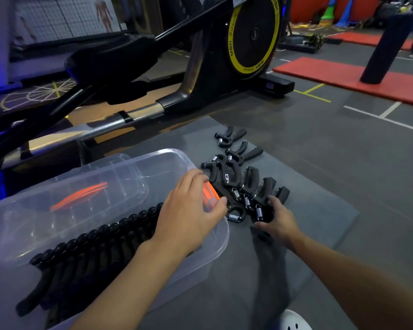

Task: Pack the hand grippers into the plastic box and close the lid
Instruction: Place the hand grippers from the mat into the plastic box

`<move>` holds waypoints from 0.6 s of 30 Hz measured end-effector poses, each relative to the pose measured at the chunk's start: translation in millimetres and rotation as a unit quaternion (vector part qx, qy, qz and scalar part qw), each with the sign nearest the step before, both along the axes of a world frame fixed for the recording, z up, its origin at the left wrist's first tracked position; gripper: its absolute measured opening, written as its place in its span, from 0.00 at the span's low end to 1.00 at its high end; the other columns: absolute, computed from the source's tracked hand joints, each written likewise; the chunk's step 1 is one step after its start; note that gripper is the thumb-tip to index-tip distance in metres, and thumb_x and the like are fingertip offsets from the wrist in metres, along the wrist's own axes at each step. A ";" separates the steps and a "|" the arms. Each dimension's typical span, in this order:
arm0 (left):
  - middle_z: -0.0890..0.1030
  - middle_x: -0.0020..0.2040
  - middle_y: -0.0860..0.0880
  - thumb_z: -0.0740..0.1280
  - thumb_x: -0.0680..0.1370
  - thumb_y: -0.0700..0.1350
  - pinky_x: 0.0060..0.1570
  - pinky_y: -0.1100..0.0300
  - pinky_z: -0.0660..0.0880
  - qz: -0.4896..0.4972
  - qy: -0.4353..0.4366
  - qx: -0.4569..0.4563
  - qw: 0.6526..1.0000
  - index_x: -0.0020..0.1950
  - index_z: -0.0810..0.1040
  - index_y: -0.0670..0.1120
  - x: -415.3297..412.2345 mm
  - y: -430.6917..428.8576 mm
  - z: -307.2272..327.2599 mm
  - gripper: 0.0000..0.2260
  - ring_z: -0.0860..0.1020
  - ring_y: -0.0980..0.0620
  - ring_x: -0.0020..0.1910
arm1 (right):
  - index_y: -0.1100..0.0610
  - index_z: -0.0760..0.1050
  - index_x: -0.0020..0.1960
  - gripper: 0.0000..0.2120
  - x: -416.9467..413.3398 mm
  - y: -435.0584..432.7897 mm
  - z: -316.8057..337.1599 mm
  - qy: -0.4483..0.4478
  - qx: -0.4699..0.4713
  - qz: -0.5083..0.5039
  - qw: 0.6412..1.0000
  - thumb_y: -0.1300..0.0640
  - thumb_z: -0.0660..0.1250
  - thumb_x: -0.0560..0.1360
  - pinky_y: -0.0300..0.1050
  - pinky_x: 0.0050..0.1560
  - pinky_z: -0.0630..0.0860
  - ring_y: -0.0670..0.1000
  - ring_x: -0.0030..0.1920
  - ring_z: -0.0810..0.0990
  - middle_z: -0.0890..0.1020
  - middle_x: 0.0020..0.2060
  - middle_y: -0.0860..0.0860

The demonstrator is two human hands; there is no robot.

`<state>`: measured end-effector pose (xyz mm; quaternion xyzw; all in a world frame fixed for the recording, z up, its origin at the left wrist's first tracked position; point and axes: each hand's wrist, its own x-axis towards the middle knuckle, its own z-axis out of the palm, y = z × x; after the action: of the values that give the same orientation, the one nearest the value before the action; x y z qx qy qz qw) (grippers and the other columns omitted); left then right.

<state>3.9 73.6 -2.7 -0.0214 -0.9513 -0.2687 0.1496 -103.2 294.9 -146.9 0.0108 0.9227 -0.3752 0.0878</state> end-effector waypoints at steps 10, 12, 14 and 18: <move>0.68 0.66 0.59 0.64 0.77 0.57 0.62 0.58 0.66 0.001 0.004 -0.006 1.000 0.65 0.72 0.50 -0.6 -2.9 -0.6 0.20 0.68 0.59 0.64 | 0.56 0.71 0.62 0.28 -0.1 -4.2 37.1 0.062 -0.092 -0.027 0.994 0.59 0.78 0.65 0.44 0.53 0.72 0.53 0.55 0.77 0.78 0.56 0.53; 0.69 0.66 0.58 0.63 0.78 0.57 0.64 0.55 0.66 -0.010 -0.001 -0.006 1.000 0.65 0.73 0.50 -1.6 -5.7 1.8 0.19 0.69 0.57 0.65 | 0.55 0.70 0.62 0.27 1.5 -8.7 65.8 0.075 -0.123 -0.012 0.989 0.58 0.78 0.67 0.39 0.49 0.69 0.51 0.56 0.76 0.77 0.56 0.50; 0.71 0.65 0.58 0.62 0.78 0.56 0.66 0.53 0.65 -0.018 -0.007 0.006 1.000 0.65 0.73 0.51 -3.4 -11.4 10.2 0.17 0.69 0.56 0.65 | 0.54 0.69 0.63 0.28 4.3 -16.9 101.6 0.087 -0.160 0.016 0.983 0.57 0.78 0.68 0.38 0.51 0.69 0.49 0.57 0.75 0.76 0.57 0.48; 0.70 0.66 0.58 0.66 0.78 0.49 0.67 0.51 0.67 -0.052 0.030 0.048 0.997 0.70 0.68 0.55 -7.2 -26.6 48.1 0.20 0.71 0.55 0.65 | 0.52 0.69 0.63 0.28 22.2 -36.2 177.7 0.107 -0.219 0.097 0.965 0.59 0.78 0.68 0.37 0.48 0.76 0.45 0.50 0.79 0.79 0.56 0.48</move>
<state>-3.3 47.0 45.4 -0.0719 -0.9301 -0.3204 0.1647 -81.0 258.7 30.8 -0.1385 0.8186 -0.5568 0.0249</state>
